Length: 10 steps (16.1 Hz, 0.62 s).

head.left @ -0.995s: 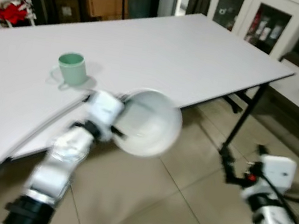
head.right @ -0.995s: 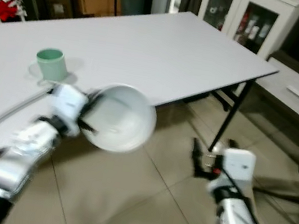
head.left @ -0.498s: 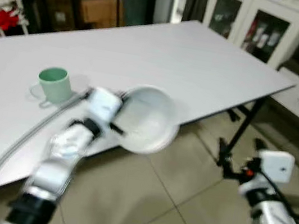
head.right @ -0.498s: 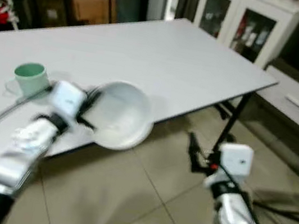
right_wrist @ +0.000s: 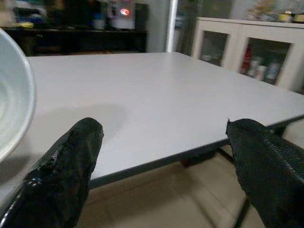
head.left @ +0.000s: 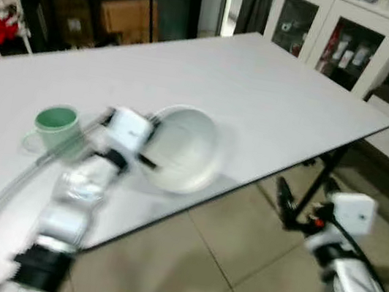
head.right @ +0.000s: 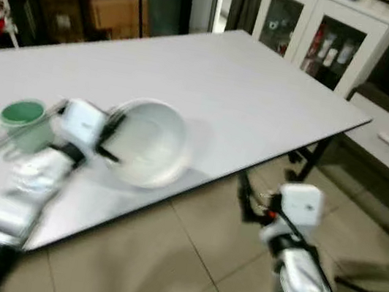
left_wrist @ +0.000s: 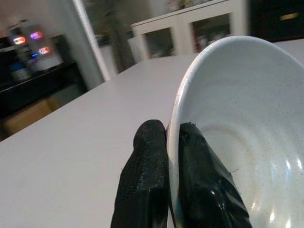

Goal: Setting the table

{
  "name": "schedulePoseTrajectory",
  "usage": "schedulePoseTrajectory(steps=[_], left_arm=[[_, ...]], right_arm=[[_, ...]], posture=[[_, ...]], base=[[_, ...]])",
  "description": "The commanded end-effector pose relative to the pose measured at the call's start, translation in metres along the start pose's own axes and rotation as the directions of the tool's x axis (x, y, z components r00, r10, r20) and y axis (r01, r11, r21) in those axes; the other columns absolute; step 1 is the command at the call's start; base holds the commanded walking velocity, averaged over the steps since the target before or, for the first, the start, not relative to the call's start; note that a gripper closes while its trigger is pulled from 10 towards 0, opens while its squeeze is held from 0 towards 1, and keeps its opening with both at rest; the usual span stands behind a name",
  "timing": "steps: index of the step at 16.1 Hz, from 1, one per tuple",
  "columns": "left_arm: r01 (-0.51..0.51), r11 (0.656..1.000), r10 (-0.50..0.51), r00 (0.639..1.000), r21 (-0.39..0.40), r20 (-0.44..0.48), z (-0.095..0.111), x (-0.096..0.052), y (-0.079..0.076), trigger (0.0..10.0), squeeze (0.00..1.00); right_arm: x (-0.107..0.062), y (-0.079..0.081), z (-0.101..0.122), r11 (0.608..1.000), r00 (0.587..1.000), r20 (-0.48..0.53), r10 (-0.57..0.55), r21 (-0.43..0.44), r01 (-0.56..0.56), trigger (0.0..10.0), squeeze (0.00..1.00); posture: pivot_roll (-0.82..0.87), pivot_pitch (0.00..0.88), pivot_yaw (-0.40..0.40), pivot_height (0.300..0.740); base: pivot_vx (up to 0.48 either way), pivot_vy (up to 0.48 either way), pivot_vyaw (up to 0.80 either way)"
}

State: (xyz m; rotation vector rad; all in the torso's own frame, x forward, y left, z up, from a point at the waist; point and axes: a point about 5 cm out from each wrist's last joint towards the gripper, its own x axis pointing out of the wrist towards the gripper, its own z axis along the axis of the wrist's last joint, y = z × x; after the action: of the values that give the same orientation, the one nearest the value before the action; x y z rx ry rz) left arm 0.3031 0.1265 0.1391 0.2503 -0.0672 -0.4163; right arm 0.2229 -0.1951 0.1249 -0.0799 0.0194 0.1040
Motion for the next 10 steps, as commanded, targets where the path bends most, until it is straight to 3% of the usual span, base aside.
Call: schedulePoseTrajectory(steps=[1,6,10], left_arm=[[-0.053,0.998,0.052,0.998,0.031,0.021,0.007,-0.001,0.016,10.0,0.00],[-0.070,0.997,0.070,0.997,0.036,-0.014,0.002,0.000,0.019,10.0,0.00],[-0.123,0.992,0.123,0.991,0.002,-0.053,-0.001,-0.001,0.028,10.0,0.00]], right_arm=[[0.002,0.006,0.002,0.999,1.000,0.009,0.029,0.018,-0.029,10.0,0.00],[0.001,0.008,0.001,0.998,0.998,-0.001,0.057,0.015,-0.057,10.0,0.00],[0.000,0.017,0.002,0.987,0.987,-0.010,0.163,0.015,-0.163,10.0,0.00]], posture=[[-0.10,0.000,0.015,0.740],[-0.10,0.000,0.014,0.740],[-0.10,0.000,0.012,0.740]], base=[[0.394,0.000,0.00],[0.395,0.000,0.00],[0.281,0.000,0.00]])
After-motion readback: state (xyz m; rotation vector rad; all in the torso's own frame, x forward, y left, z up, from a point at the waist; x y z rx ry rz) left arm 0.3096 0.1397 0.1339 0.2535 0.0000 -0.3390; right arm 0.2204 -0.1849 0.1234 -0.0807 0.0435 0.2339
